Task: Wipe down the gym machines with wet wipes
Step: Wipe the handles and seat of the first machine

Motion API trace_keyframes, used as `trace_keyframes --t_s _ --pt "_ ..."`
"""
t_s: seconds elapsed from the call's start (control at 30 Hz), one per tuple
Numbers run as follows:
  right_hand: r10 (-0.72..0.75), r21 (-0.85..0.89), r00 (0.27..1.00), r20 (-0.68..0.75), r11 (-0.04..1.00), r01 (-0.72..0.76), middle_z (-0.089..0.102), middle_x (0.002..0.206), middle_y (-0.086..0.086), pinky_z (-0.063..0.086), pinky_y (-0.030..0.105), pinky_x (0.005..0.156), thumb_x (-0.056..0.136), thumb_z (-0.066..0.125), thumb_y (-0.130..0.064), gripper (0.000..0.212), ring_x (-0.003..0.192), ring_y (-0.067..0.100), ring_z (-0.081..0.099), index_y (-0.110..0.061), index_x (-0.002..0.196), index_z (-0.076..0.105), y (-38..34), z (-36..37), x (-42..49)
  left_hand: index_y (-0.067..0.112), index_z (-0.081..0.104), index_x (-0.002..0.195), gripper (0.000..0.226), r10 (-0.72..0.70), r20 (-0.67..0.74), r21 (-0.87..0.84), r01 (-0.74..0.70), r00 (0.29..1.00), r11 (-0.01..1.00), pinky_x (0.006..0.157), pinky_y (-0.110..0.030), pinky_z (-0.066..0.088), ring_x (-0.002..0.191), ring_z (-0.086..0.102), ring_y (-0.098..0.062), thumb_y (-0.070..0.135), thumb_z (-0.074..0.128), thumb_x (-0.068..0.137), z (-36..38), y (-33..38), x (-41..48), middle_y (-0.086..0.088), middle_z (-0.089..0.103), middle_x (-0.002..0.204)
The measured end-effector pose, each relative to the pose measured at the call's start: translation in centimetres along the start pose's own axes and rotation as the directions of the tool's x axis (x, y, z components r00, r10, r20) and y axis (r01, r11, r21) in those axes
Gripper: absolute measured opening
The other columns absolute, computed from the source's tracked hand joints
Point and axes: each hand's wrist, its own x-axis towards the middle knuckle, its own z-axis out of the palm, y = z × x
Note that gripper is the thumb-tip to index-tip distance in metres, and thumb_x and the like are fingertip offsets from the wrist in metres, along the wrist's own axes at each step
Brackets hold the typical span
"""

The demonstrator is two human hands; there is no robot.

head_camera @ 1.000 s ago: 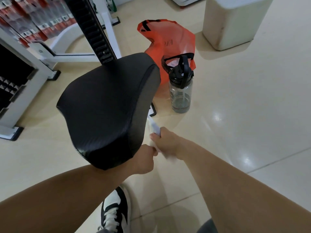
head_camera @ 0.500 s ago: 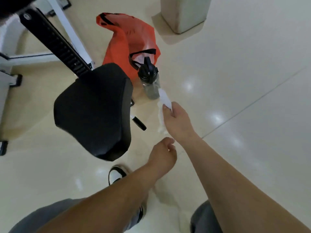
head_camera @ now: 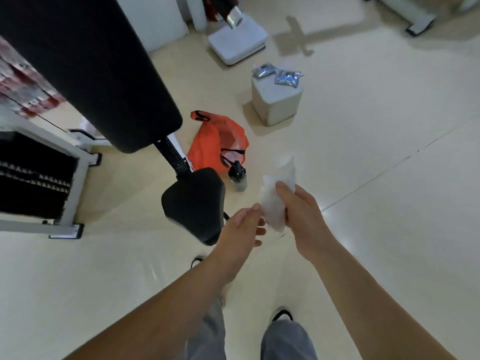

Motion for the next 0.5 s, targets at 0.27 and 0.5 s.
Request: trace_keyframes --t_s 0.27,0.5 --pt "-0.044 -0.136 0.984 0.170 0.988 0.067 0.078 0.105 0.004 0.062 0.044 0.087 0.085 0.074 -0.047 0.038 0.102 0.026 0.074 -0.020 0.111 0.074 -10.5 3.4 -12.6 0.009 0.072 0.113 0.059 0.058 0.098 -0.204 -0.037 0.994 0.978 0.103 -0.044 0.053 0.114 0.069 -0.026 0.060 0.071 0.082 -4.3 7.7 -12.8 -0.008 0.075 0.114" --pt "0.003 -0.125 0.988 0.156 0.992 0.016 0.079 0.109 0.007 0.060 0.053 0.093 0.091 0.073 -0.040 0.036 0.103 0.028 0.075 -0.015 0.117 0.073 -10.1 6.6 -17.3 -0.002 0.066 0.120 0.040 0.157 0.129 -0.283 -0.116 0.979 0.952 0.095 -0.049 0.056 0.112 0.069 -0.040 0.020 0.077 0.089 -9.4 8.5 -17.0 -0.021 0.074 0.115"
